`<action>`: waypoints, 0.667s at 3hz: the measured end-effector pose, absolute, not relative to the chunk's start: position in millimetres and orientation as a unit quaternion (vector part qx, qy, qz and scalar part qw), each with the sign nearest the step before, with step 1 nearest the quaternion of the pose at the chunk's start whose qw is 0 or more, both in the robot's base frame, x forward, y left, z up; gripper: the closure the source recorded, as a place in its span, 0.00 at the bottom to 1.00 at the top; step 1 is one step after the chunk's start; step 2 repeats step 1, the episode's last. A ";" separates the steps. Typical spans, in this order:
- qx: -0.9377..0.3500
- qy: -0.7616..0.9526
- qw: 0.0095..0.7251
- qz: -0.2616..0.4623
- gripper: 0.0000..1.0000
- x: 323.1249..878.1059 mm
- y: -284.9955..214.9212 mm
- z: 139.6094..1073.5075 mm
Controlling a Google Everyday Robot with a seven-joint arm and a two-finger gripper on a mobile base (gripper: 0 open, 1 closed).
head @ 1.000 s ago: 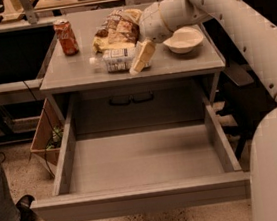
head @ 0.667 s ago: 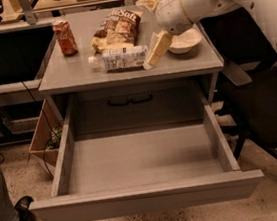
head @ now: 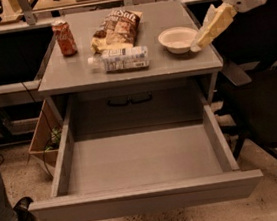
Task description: Pick blue plastic bottle from top drawer and place on counter
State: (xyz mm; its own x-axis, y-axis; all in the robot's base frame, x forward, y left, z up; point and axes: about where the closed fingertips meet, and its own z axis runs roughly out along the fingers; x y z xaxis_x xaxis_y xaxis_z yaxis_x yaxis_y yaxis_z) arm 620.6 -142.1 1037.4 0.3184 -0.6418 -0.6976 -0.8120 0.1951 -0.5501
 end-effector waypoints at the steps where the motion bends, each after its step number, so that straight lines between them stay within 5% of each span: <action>1: -0.622 0.585 0.515 0.076 0.00 615.9 -157.0 1038.7; 2: -0.622 0.585 0.515 0.076 0.00 615.9 -157.0 1038.7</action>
Offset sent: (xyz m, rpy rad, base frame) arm 0.0000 0.0000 0.0000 0.0000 0.0000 0.0000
